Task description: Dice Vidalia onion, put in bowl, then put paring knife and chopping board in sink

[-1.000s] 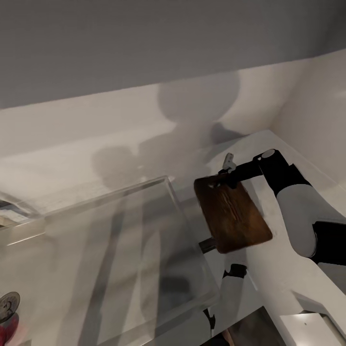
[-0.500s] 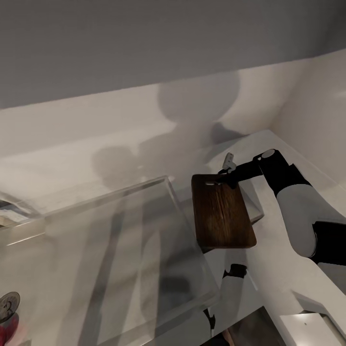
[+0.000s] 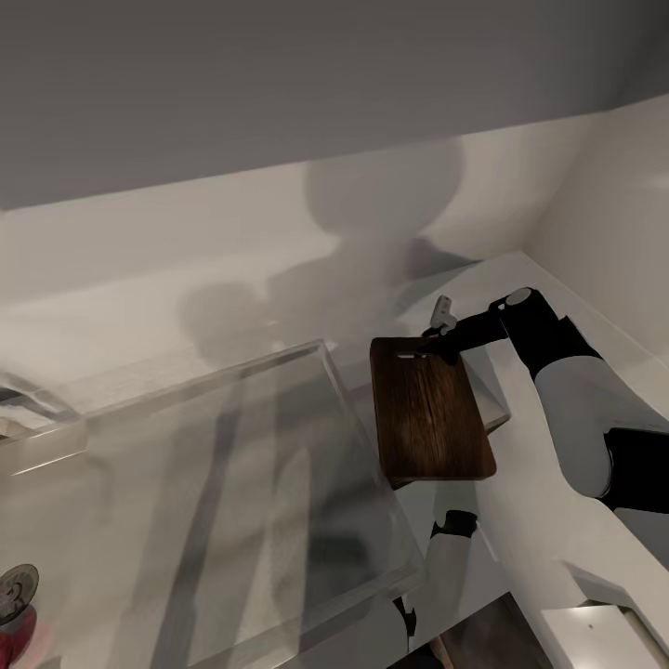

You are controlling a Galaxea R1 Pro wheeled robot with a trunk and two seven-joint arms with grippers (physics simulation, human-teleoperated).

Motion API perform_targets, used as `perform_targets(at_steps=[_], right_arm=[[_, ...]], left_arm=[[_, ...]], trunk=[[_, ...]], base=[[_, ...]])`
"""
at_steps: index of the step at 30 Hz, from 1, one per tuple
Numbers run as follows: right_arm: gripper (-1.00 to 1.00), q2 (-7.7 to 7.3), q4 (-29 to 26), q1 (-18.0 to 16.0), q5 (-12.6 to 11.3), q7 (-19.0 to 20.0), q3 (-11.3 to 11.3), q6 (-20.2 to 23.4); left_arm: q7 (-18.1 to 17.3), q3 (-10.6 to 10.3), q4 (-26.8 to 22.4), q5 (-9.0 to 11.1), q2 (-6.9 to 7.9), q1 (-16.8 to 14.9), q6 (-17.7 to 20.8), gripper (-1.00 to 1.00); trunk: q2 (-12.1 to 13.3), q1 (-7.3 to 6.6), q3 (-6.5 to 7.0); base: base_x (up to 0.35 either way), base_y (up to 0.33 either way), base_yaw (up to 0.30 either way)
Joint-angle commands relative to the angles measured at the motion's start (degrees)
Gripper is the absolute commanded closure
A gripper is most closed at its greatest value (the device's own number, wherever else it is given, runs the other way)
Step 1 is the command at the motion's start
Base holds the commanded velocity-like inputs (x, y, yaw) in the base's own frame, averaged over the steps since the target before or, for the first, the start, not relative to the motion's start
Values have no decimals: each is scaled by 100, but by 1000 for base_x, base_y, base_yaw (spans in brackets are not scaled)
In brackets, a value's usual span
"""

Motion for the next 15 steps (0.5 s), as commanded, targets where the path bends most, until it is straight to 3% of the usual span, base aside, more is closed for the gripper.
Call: perform_targets(at_steps=[1, 4, 9, 15], right_arm=[[100, 6, -14, -1, 32, 48, -26, 54], [100, 1, -45, -1, 35, 71, 25, -128], [100, -5, -94, -1, 46, 445, 411, -239], [100, -11, -401, -1, 46, 862, 478, -240]], left_arm=[[-3, -3, 10, 23, -1, -2, -32, -100], [-3, -3, 10, 23, -1, -2, -32, -100], [-3, -3, 10, 23, -11, -2, -32, -100], [-3, -3, 10, 23, -18, -3, -32, -100]], trunk=[[-8, 3, -7], [-8, 3, -7], [-8, 3, -7], [-8, 3, -7]], base=[[0, 0, 0], [0, 0, 0], [0, 0, 0], [0, 0, 0]])
